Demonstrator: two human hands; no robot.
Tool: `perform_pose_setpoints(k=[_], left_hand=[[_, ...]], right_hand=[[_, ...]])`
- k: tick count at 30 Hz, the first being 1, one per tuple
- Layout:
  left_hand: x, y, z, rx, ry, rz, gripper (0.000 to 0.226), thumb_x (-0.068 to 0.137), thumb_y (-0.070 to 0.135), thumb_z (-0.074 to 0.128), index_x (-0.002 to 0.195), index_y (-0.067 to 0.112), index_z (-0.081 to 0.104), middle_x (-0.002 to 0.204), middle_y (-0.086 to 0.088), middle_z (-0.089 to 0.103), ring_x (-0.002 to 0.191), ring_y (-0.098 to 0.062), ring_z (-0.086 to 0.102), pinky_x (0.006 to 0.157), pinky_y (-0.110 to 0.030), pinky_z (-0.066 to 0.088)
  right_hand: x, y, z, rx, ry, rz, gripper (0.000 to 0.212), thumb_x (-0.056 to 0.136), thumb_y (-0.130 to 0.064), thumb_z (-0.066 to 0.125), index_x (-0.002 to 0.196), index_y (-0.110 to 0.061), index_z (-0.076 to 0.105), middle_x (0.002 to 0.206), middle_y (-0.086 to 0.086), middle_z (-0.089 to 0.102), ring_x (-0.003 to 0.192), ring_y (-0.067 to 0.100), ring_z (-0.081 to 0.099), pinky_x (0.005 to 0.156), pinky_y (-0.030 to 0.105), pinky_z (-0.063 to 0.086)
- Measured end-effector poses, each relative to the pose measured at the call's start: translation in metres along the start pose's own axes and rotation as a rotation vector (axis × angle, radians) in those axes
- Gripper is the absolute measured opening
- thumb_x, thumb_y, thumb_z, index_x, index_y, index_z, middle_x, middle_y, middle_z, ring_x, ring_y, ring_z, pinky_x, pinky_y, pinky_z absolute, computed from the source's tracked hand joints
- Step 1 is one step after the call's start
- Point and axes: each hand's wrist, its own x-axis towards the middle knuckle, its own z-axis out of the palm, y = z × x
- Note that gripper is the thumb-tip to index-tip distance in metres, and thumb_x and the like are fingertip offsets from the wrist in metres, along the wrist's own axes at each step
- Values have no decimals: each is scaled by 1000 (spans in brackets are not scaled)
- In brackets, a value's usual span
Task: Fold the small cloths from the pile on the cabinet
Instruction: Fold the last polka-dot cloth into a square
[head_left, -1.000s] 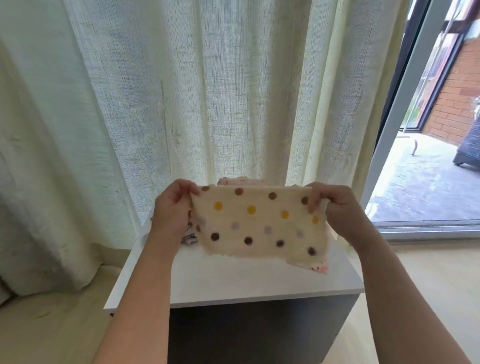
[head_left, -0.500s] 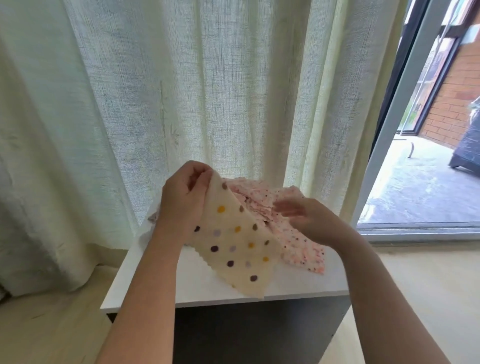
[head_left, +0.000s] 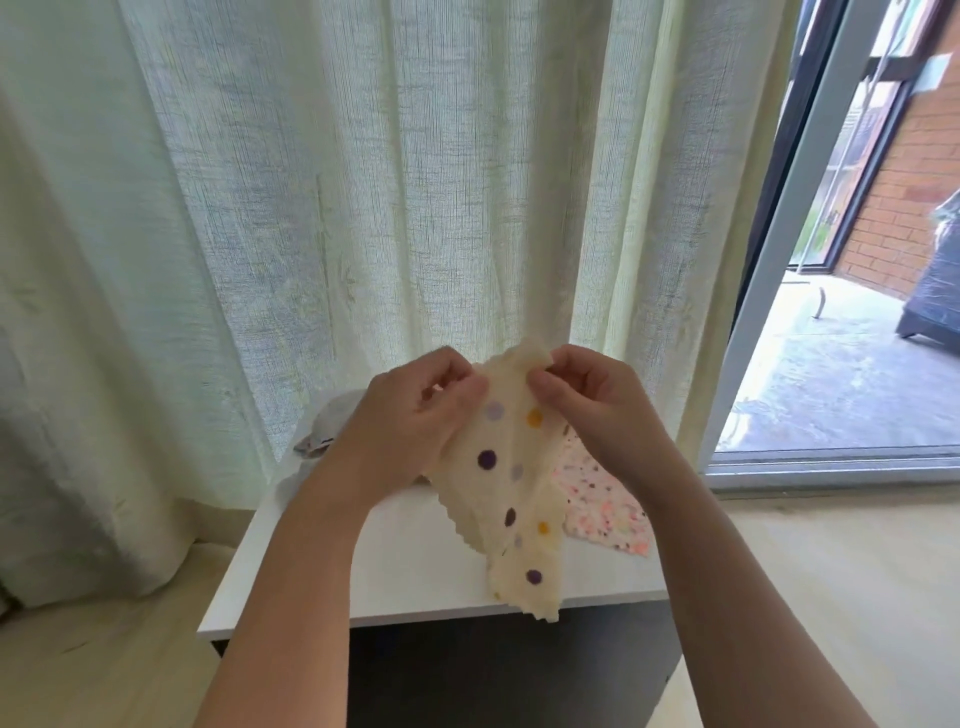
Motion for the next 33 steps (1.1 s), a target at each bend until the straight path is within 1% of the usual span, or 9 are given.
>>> perform_pose_setpoints(k=[3,6,8,11,16,21,24,29,33], left_hand=[[-1,2,2,24,-37,-91,17,82,43,71,86,27,66,82,11,69,71,-2,62,61,-14,48],[1,1,5,94,-84,-122,26,73,47,78,91,34,65,94,12,68,87,-8,65,74,-25,53],[2,1,6,78,-94,-116,25,68,42,81,84,30,66,93,7,70,89,-12,66,80,-32,55],[1,2,1,66,-9,-86,14,76,27,79,75,27,65,94,15,70,89,-3,64,81,-24,51],[0,7,-6,-30,227,14,9,83,22,73,78,26,67,83,17,72,77,-2,64,69,-15,47],[0,11,-10,-97,368,106,4,84,32,69,84,28,67,79,4,69,83,-23,66,84,-47,53],[-1,12,-12,-107,321,102,4,85,28,70,85,29,66,80,6,68,85,-25,66,85,-52,52],[-3,14,-12,-109,239,124,5,85,28,69,84,29,65,78,1,66,82,-27,63,84,-52,52],[-4,15,-15,-132,210,125,10,89,18,68,87,27,66,87,4,71,88,-21,67,89,-49,52]], right_hand=[[0,-5,-5,34,29,-62,12,94,-15,62,89,-20,72,84,21,66,74,23,60,70,38,49],[-2,-10,-6,39,27,-93,21,95,-5,59,87,-21,71,75,5,67,73,16,60,69,30,49],[-2,-11,-7,34,30,-105,20,95,-4,59,89,-18,71,77,9,67,74,17,60,70,32,49],[-1,-11,-8,24,61,-100,23,95,-5,59,87,-22,71,78,6,68,75,17,62,71,34,51],[-1,-19,-11,2,71,-106,17,93,0,59,87,-14,65,68,-14,64,66,3,60,64,18,48],[-3,-30,-10,29,26,-148,21,89,-11,63,100,-28,58,80,14,67,79,31,65,78,43,54],[-7,-39,-10,-109,-28,-220,36,92,-9,63,113,-38,57,86,3,63,83,23,66,75,35,56],[-11,-48,-10,-316,-24,-241,22,89,-13,67,87,-35,65,83,-18,66,78,6,63,69,14,48],[-11,-47,-15,-370,20,-201,13,85,-20,73,80,-29,66,75,-16,66,71,4,64,69,19,50]])
